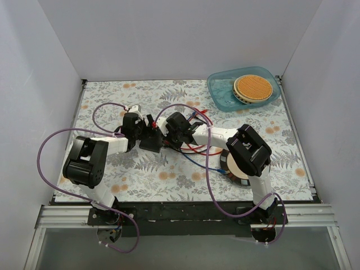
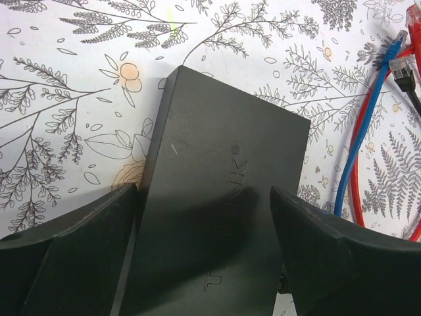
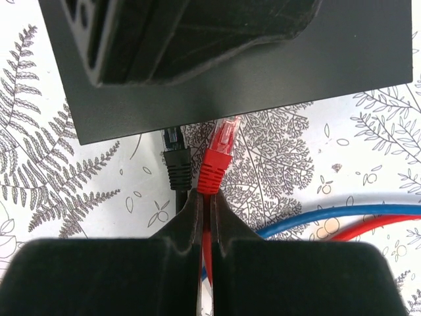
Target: Insert the plug into the switch port
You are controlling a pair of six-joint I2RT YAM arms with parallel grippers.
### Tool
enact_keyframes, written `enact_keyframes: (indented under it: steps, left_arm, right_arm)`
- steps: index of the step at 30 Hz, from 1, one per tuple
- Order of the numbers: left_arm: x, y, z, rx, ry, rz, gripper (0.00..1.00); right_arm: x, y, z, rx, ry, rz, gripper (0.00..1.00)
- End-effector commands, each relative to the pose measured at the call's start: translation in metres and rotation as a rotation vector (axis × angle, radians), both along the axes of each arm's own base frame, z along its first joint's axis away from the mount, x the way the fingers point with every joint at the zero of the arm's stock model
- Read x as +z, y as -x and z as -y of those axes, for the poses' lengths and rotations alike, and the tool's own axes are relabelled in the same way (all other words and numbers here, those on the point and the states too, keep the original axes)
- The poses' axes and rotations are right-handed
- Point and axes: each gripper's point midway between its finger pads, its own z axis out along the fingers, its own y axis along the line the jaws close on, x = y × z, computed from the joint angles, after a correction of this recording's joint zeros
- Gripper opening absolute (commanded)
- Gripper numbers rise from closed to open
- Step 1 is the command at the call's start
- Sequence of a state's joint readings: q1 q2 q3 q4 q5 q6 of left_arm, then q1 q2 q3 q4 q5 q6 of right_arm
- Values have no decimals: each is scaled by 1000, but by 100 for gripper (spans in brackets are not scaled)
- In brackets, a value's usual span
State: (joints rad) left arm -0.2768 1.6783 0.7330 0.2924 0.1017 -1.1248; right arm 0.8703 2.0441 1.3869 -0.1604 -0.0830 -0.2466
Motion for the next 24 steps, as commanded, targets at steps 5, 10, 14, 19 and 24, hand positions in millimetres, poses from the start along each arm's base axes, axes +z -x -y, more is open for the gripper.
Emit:
enact_keyframes:
  steps: [5, 10, 14, 19, 24]
  left_arm:
    - [-7, 10, 6, -23, 52, -68, 80]
    - [-6, 8, 13, -75, 77, -66, 80]
    - [0, 10, 31, -183, 132, -49, 80]
    - [0, 19, 52, -315, 209, -55, 77]
    - [-3, 27, 61, -382, 243, -60, 74]
  right_arm:
    - [16, 8, -38, 75, -151, -28, 1]
    - [15, 25, -45, 94, -189, -89, 1]
    - [14, 41, -53, 122, -200, -111, 1]
    - [17, 53, -62, 143, -205, -113, 1]
    - [12, 50, -57, 133, -177, -89, 1]
